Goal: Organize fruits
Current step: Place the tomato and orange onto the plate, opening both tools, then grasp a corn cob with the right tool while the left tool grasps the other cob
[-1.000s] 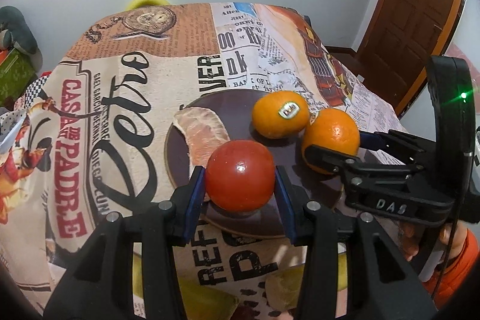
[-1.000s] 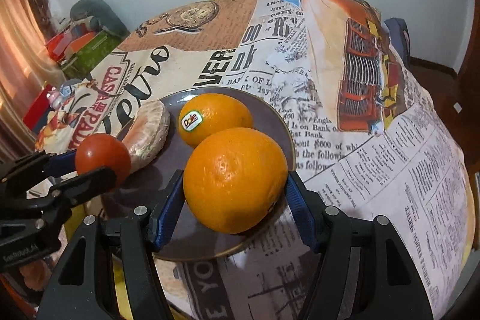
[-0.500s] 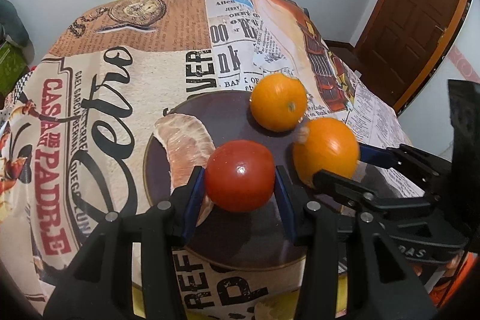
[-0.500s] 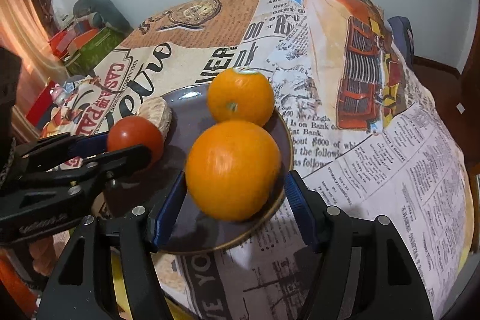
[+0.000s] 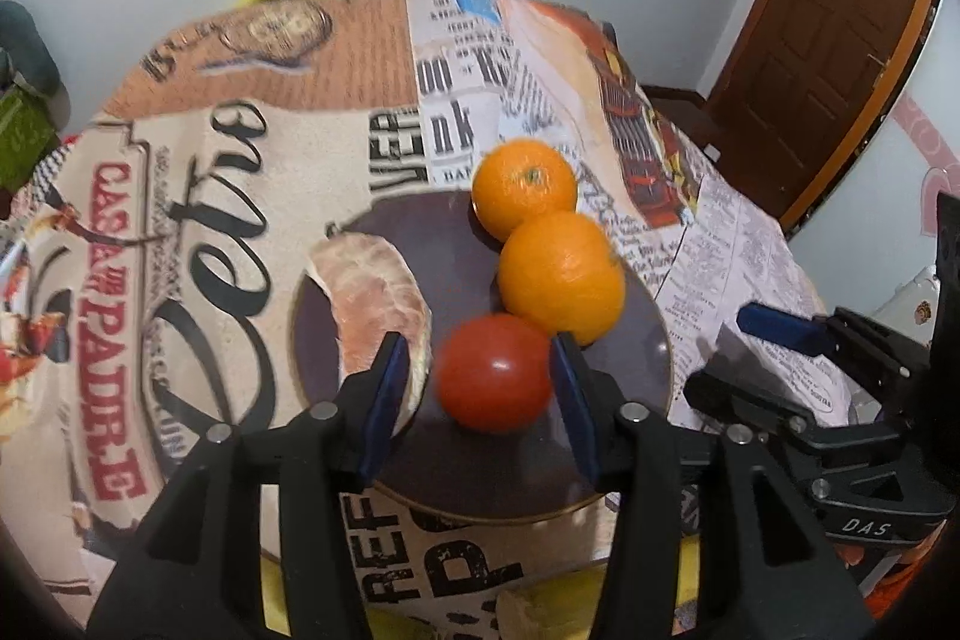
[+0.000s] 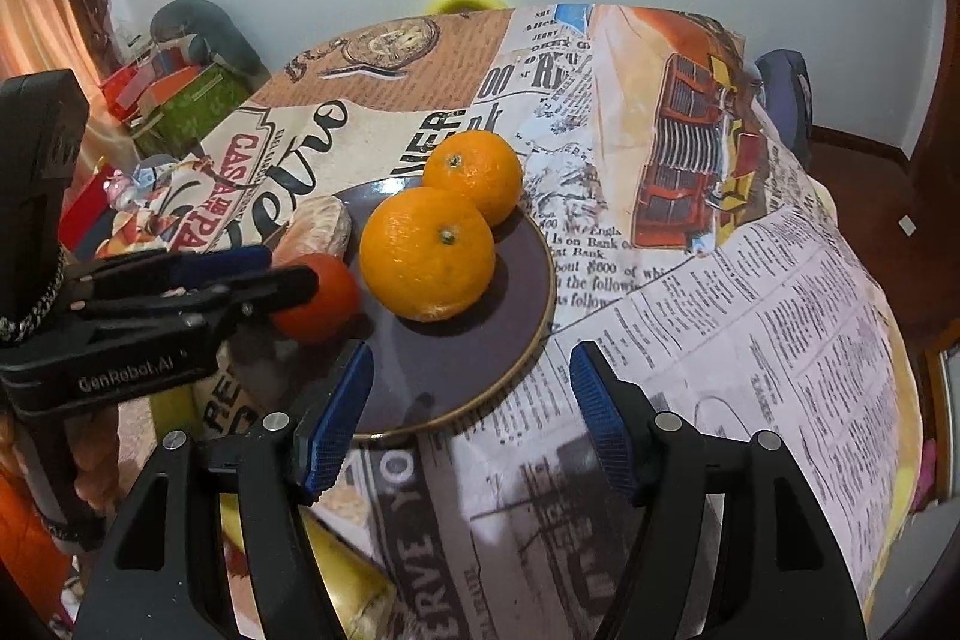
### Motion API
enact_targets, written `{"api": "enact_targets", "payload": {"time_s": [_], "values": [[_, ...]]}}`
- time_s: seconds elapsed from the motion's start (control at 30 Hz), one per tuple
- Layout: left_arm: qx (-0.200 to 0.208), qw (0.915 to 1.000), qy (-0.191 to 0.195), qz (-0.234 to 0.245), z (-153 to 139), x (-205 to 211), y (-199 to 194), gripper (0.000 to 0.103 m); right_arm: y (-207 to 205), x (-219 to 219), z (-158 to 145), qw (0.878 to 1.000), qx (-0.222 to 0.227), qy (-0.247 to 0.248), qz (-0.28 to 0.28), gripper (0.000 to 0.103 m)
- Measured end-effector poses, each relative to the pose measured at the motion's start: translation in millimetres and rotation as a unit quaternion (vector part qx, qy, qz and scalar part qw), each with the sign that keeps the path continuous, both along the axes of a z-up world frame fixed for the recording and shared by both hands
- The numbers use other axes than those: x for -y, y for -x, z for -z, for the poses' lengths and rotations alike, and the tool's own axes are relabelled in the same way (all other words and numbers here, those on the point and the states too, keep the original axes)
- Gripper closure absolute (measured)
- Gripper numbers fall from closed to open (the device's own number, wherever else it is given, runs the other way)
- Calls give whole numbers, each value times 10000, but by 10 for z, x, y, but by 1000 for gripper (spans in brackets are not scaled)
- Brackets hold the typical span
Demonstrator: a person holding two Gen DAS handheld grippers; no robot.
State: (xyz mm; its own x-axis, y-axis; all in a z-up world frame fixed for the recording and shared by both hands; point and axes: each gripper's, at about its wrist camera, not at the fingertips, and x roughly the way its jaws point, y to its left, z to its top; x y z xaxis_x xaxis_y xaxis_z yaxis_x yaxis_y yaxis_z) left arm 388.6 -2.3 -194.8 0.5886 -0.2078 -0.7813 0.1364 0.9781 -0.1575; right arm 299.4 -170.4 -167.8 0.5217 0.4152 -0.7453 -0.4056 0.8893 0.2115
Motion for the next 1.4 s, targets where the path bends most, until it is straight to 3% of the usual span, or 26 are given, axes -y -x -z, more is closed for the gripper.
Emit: {"api": "enact_targets", "payload": {"time_s": [0.23,0.6,0.97,1.03,1.1,1.3,1.4], "values": [[241,9995,-187,-10,-258,-34,254,49,227,8,-114,9999,94,97,-47,38],[204,9990,-370,-169,-374,-275,817,49,637,-65,-257,9992,196,260,-231,35],[-246,9974,-574,-367,-61,-582,1276,49,874,-355,-47,9967,-11,566,-588,31],[-336,9970,-545,-427,12,-606,1303,43,868,-403,32,9962,-96,608,-614,31],[-361,9970,-496,-464,65,-594,1299,35,873,-441,86,9958,-164,631,-644,31],[-521,9972,-410,-346,248,-457,1120,35,829,-537,242,9939,-287,765,-742,29],[-540,9964,-397,-515,324,-439,1013,32,778,-553,290,9935,-322,784,-754,29]]}}
